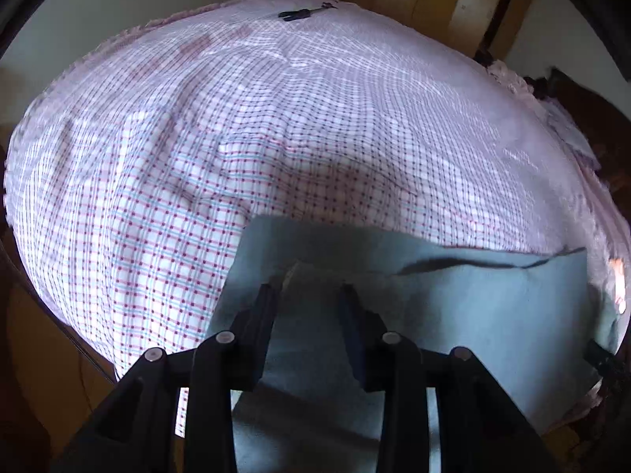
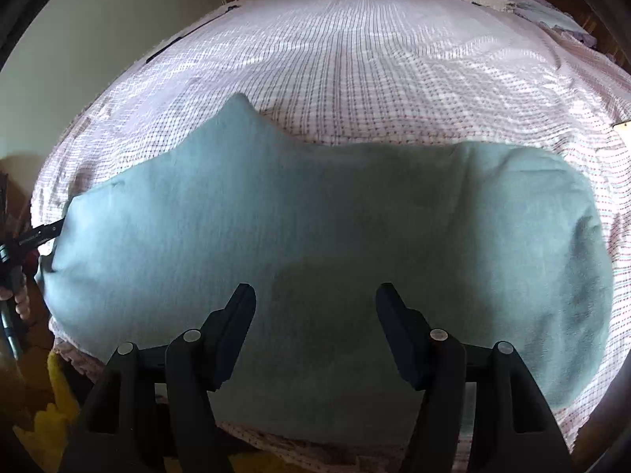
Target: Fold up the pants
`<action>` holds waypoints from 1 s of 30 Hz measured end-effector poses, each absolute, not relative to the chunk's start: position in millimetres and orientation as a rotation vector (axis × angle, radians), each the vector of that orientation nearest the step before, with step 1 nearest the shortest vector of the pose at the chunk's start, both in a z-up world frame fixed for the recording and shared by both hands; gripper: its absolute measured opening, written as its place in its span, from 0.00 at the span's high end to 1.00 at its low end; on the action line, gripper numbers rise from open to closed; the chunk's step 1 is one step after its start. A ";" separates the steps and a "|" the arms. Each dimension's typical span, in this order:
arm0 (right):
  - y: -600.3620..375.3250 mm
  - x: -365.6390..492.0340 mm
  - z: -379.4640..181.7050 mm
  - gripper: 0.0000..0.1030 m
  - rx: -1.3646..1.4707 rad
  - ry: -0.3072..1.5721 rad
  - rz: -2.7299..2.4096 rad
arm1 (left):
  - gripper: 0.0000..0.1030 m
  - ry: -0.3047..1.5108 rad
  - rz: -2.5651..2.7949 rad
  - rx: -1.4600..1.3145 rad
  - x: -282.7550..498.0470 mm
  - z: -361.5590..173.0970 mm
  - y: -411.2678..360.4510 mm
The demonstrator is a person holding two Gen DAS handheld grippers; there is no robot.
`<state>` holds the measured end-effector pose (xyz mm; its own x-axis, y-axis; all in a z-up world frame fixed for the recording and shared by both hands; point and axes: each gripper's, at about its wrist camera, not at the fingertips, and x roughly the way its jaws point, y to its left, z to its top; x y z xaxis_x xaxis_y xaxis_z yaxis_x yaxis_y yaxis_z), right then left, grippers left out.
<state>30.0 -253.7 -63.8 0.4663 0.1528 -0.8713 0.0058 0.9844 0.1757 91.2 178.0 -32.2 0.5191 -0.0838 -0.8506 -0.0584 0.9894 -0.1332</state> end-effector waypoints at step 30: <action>-212.5 141.7 -43.6 0.99 0.008 0.901 0.466 | 0.97 0.846 0.125 -0.147 55.7 12.6 186.5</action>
<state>141.7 -212.5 -43.6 0.5279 0.3933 -0.7527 -0.3867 0.9004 0.1992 55.7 186.5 12.6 0.6565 0.0513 -0.7526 -0.1677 0.9826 -0.0793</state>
